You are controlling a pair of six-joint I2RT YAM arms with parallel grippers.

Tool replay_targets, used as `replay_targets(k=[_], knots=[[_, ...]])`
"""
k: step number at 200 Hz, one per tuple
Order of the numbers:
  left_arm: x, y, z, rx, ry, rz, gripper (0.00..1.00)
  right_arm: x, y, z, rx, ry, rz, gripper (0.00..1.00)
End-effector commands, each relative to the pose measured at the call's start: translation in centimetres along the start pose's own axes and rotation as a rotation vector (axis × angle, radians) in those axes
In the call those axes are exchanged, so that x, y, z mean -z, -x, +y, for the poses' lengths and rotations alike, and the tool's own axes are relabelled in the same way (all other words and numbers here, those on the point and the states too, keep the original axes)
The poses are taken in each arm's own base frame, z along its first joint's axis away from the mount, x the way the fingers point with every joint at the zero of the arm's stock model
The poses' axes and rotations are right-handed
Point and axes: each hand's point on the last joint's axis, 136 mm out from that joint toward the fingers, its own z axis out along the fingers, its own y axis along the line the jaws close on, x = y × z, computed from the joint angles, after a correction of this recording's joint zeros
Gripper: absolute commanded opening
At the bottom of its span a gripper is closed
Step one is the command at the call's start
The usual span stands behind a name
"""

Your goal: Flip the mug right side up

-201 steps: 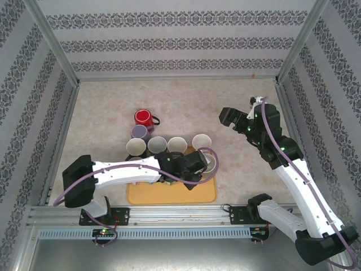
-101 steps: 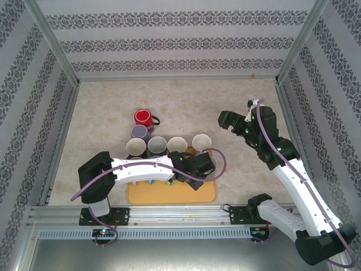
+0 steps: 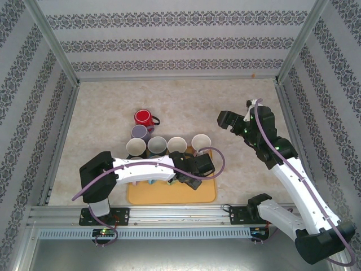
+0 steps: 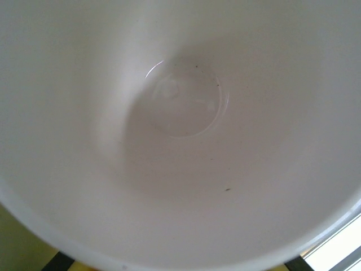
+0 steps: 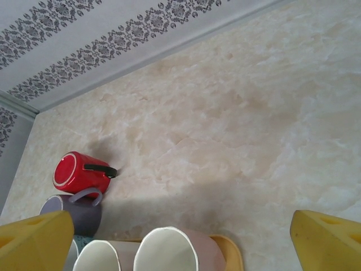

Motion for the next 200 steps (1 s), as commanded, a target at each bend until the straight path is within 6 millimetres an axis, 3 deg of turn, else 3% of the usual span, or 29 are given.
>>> replay_targets(k=[1,76,148,170,200], knots=[[1.2,0.9,0.2,0.027,0.023,-0.038,0.2,-0.4,-0.1,0.0,0.023,-0.005,-0.007,0.98],[2.5,1.2,-0.4,0.027,-0.03,-0.067,0.39,-0.8,-0.4,0.3,0.054,0.003,0.007,0.98],[9.3,3.7,-2.6,-0.056,-0.209,-0.222,0.45,0.2,-0.4,4.3,0.159,0.197,-0.008,0.98],[12.1,4.7,-1.2,-0.048,-0.215,-0.292,0.45,0.4,-1.0,6.2,0.248,0.257,0.0,0.98],[14.4,5.8,4.3,0.098,-0.199,-0.355,0.45,-0.5,-2.3,8.7,0.383,0.277,0.052,0.98]])
